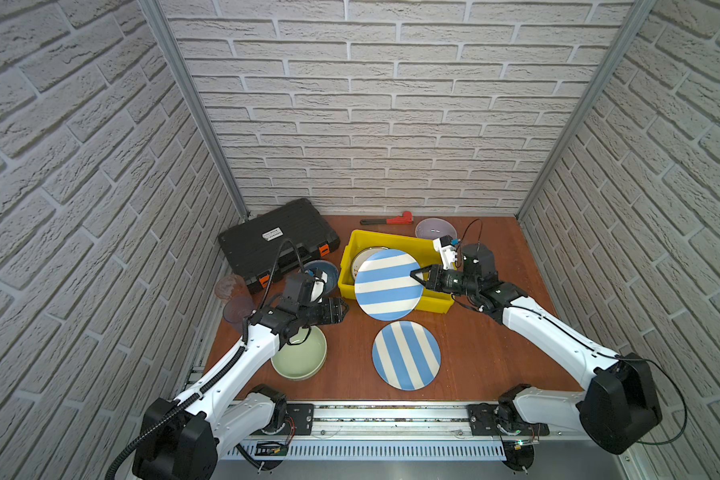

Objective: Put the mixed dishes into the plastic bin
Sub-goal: 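Lift the striped plate with the right gripper and carry it into the yellow bin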

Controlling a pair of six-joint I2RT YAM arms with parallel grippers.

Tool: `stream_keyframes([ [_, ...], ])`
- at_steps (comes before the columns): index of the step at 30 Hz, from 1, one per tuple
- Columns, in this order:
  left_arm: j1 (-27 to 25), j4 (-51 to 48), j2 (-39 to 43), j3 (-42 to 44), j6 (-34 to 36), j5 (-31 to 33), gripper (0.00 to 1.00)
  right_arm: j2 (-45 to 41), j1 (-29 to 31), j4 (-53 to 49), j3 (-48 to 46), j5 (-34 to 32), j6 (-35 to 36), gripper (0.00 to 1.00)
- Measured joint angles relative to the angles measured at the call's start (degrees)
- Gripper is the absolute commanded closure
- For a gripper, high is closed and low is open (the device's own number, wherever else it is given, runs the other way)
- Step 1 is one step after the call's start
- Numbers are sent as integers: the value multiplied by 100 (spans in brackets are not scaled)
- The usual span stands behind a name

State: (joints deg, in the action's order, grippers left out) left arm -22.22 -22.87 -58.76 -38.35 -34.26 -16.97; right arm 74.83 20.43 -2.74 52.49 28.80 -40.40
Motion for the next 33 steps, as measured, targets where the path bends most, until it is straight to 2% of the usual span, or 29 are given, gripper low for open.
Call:
stream_keyframes([
  [7,11,-37,96,0,-4,96,22,780,-120,496,573,11,-157,94],
  [16,48,-87,186,0,-7,144,22,1757,-260,1757,658,136,-767,94],
  [33,103,-157,229,0,-9,166,22,2605,-282,2382,772,-179,-1003,94],
])
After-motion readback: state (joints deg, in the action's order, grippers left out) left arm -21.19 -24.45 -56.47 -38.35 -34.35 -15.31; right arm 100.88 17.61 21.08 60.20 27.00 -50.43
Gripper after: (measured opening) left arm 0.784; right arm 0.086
